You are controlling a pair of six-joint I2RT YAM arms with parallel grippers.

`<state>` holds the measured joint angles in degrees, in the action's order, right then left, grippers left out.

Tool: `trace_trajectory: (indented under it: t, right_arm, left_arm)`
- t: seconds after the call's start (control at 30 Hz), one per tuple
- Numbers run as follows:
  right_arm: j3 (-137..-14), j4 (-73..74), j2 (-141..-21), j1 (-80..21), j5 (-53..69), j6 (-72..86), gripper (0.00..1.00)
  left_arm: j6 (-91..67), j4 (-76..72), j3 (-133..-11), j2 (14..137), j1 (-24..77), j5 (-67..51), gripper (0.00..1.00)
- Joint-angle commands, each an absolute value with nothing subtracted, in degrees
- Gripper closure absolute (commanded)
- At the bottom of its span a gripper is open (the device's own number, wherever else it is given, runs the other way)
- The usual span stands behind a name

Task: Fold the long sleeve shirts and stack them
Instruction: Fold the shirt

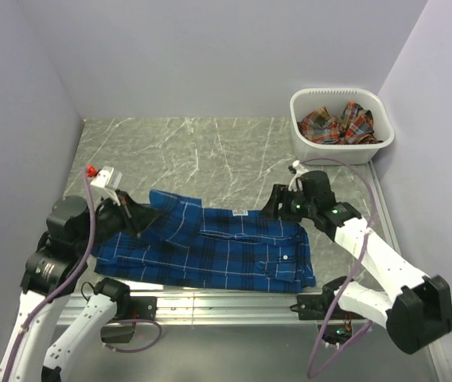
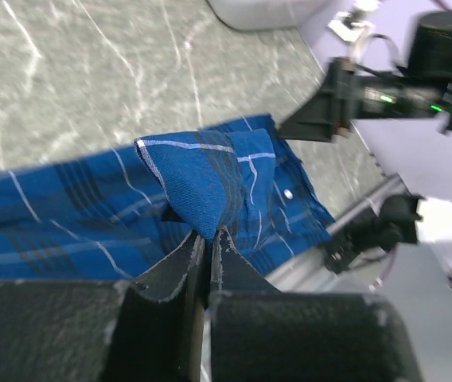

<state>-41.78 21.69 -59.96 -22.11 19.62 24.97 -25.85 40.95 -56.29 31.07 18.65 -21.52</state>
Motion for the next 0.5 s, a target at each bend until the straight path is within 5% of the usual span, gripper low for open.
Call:
trace_trajectory:
  t: [0.0, 0.47]
  right_arm:
    - [-40.6, 19.9, -64.2, -23.7, 20.1, 27.6, 0.32]
    - [-37.2, 20.9, -81.2, -24.1, 16.5, 31.6, 0.54]
  left_arm:
    - [-28.2, 46.3, -56.0, 28.2, 18.7, -25.1, 0.93]
    - [-34.7, 59.2, -65.3, 23.0, 18.8, -0.2, 0.93]
